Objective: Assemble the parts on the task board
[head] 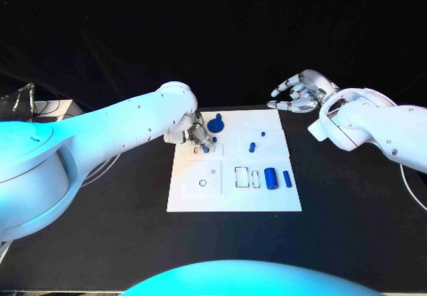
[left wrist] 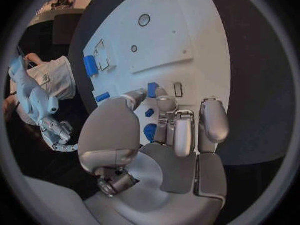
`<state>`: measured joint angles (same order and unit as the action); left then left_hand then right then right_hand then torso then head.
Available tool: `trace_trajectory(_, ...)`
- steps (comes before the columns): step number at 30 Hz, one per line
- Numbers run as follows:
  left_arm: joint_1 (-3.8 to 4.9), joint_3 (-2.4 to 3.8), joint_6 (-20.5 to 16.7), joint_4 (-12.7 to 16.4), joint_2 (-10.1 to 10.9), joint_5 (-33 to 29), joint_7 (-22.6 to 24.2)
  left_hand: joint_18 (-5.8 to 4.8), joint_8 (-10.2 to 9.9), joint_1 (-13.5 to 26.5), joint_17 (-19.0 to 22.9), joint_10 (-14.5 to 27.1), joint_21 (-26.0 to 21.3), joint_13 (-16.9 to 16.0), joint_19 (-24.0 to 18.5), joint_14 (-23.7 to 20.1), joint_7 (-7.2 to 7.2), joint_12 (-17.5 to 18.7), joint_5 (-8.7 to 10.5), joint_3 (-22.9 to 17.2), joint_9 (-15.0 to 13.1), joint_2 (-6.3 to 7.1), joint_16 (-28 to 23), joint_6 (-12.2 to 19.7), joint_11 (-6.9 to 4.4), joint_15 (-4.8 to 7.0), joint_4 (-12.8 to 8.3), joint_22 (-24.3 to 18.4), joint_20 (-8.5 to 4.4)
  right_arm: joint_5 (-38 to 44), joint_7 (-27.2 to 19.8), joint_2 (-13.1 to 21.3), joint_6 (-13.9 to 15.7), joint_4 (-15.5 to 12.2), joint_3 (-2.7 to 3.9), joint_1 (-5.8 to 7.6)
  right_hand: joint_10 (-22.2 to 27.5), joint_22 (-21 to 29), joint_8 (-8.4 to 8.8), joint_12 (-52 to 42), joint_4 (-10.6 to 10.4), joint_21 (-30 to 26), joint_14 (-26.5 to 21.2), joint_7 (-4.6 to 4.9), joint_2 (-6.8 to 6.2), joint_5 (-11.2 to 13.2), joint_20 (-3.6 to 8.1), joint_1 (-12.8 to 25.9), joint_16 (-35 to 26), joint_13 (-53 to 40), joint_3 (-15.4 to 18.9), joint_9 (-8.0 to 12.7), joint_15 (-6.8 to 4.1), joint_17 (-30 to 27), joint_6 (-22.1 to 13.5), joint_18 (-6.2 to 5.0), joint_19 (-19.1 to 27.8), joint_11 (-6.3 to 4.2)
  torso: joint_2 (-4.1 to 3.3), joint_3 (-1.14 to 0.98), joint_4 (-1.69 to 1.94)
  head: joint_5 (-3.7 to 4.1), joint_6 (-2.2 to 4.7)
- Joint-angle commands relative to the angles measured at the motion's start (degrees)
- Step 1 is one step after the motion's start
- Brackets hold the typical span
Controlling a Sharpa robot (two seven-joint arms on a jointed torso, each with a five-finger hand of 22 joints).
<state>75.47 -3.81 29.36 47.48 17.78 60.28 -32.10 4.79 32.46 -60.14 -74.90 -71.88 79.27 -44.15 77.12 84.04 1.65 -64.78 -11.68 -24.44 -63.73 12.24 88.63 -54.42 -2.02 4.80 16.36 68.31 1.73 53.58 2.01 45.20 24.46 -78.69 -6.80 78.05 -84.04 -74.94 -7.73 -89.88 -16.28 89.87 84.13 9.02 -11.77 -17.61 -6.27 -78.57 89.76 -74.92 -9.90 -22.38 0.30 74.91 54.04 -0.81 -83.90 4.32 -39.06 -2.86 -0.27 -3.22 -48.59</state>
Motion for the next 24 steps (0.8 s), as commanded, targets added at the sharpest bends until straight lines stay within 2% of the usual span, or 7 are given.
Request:
trace_trajectory(1, -0.38, -0.08, -0.1, 0.1, 0.3, 2.4, -0.4, -0.12, -0.2, -0.1, -12.0, -0.1, -0.1, 0.0, 0.4, 5.0, 0.47, -0.4, 1.99, 1.2, -0.1, -0.25, -0.2, -0.1, 0.22, 0.10, 0.2, 0.1, -0.18, 0.5, -0.5, 0.1, -0.3, -0.1, 0.02, -0.02, -5.6, -15.1, -0.30, 0.2, -0.2, 0.1, 5.7, 0.03, 0.12, 0.3, 0.18, 0.5, 0.1, -14.8, 0.2, -0.1, -0.14, 14.6, -0.5, 0.81, -6.1, 0.02, 0.02, 0.00, -0.02, 0.03, -0.07)
trace_trajectory(5, -0.38, 0.05, -0.2, 0.5, 0.7, 2.7, -0.4, -0.14, -0.3, 0.0, -12.1, -0.1, 0.0, 0.0, 0.5, 5.1, 0.45, -0.4, 3.36, 2.3, -0.2, -0.57, -0.2, -0.2, 0.21, 0.11, 0.3, 0.2, -0.19, 0.5, -0.5, 0.1, -0.3, 0.0, 0.02, -0.02, -5.6, -15.1, -0.30, 0.2, -0.2, 0.1, 5.7, 0.03, 0.12, 0.3, 0.18, 0.5, 0.1, -14.8, 0.2, -0.1, -0.14, 14.6, -0.5, 0.81, -6.1, 0.02, 0.04, -0.03, 0.02, 0.02, -0.06)
trace_trajectory(8, -0.38, 0.13, -0.4, 0.9, 1.0, 2.8, -0.4, -0.14, -0.4, 0.1, -12.0, -0.1, 0.0, 0.3, 0.5, 5.0, 0.41, -0.4, 5.61, 3.6, -0.3, -1.05, -0.2, -0.2, 0.18, 0.14, 0.3, 0.2, -0.21, 0.5, -0.5, 0.1, -0.3, 0.0, 0.02, -0.02, -5.6, -15.1, -0.30, 0.2, -0.2, 0.1, 5.7, 0.03, 0.12, 0.3, 0.18, 0.5, 0.1, -14.8, 0.2, -0.1, -0.14, 14.6, -0.5, 0.81, -6.1, 0.02, 0.06, 0.02, 0.07, 0.06, 0.02)
trace_trajectory(9, -0.38, 0.15, -0.5, 1.1, 1.1, 2.9, -0.4, -0.14, -0.5, 0.1, -11.9, 0.0, -0.1, 0.3, 0.5, 5.0, 0.39, -0.5, 7.71, 4.4, -0.3, -1.45, -0.3, -0.2, 0.17, 0.15, 0.3, 0.3, -0.21, 0.5, -0.5, 0.1, -0.4, 0.0, 0.02, -0.03, -5.6, -15.1, -0.30, 0.2, -0.2, 0.1, 5.7, 0.03, 0.12, 0.3, 0.18, 0.5, 0.1, -14.8, 0.2, -0.1, -0.14, 14.6, -0.5, 0.81, -6.1, 0.02, 0.06, 0.02, 0.07, 0.05, 0.02)
trace_trajectory(10, -0.38, 0.18, -0.7, 1.3, 1.2, 2.9, -0.4, -0.13, -0.5, 0.1, -11.9, 0.0, -0.1, 0.4, 0.5, 5.0, 0.39, -0.5, 8.18, 4.8, -0.3, -1.56, -0.3, -0.2, 0.17, 0.15, 0.4, 0.2, -0.22, 0.5, -0.5, 0.1, -0.4, 0.0, 0.02, -0.03, -5.6, -15.1, -0.30, 0.2, -0.2, 0.1, 5.7, 0.03, 0.12, 0.3, 0.18, 0.5, 0.1, -14.8, 0.2, -0.1, -0.14, 14.6, -0.5, 0.81, -6.1, 0.02, 0.07, 0.02, 0.07, 0.03, 0.02)
trace_trajectory(18, -0.38, 0.55, -3.0, 2.9, 2.0, 2.2, 0.0, -0.07, -0.5, 0.4, -11.6, 0.1, -0.3, 0.7, 0.3, 4.9, 0.41, -0.3, 8.62, 5.4, -0.4, -1.66, -0.4, -0.2, 0.19, 0.14, 0.4, -0.1, -0.22, 0.7, -0.5, 0.1, -0.4, 0.1, 0.02, -0.14, -5.6, -15.1, -0.30, 0.2, -0.2, 0.1, 5.7, 0.03, 0.12, 0.3, 0.18, 0.5, 0.1, -14.8, 0.2, -0.1, -0.14, 14.6, -0.5, 0.81, -6.1, 0.02, 0.09, 0.03, 0.05, -0.04, 0.27)
trace_trajectory(24, -0.38, 2.01, -5.1, 4.9, 3.3, 0.4, 0.4, 0.15, -0.7, 0.4, -10.8, 0.8, -0.8, 1.8, -0.3, 4.7, 0.53, 0.3, 8.63, 6.2, -0.4, -1.67, -0.9, 0.2, 0.30, 0.05, 0.4, -1.1, -0.17, 0.8, -0.5, 0.3, -0.4, 0.1, 0.02, -0.29, -5.6, -15.1, -0.30, 0.2, -0.2, 0.1, 5.7, 0.03, 0.12, 0.3, 0.18, 0.5, 0.1, -14.8, 0.2, -0.1, -0.14, 14.6, -0.5, 0.81, -6.1, 0.02, 0.08, 0.01, 0.11, -0.07, 0.48)
